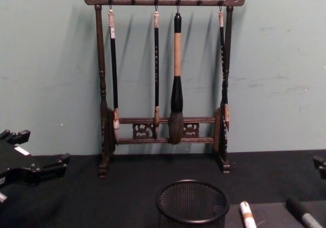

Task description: Pick up the water-based marker from the table and place it into the pen holder.

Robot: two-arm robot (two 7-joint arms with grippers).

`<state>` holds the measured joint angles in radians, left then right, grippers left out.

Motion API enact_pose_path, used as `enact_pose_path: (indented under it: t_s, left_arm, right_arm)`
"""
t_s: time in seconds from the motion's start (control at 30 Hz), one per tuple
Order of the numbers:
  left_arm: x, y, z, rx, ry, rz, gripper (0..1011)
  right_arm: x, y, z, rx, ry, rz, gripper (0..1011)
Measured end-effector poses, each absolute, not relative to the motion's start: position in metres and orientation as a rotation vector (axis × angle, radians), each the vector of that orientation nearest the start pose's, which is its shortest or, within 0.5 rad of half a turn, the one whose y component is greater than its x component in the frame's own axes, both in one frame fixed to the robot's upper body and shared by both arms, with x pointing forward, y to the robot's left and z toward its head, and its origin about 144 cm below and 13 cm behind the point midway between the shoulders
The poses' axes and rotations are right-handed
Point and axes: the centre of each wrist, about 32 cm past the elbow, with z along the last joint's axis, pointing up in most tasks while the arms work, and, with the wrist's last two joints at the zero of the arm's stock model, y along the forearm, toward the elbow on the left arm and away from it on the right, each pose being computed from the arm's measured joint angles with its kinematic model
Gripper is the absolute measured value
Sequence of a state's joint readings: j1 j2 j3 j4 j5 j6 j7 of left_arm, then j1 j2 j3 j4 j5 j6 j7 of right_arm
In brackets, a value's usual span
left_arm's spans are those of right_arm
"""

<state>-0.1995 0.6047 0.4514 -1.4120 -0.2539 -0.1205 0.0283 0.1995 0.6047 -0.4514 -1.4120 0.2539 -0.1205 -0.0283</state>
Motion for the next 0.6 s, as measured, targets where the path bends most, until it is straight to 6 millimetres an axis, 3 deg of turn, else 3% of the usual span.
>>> enact_pose_path:
  t_s: [0.6]
  left_arm:
    - [0.4886,0.3096,1.1398,0.304,-0.285,1.248,1001]
  right_arm:
    - [0.4886,-0.3096,1.1398,-0.305,-0.285,-1.248,1002]
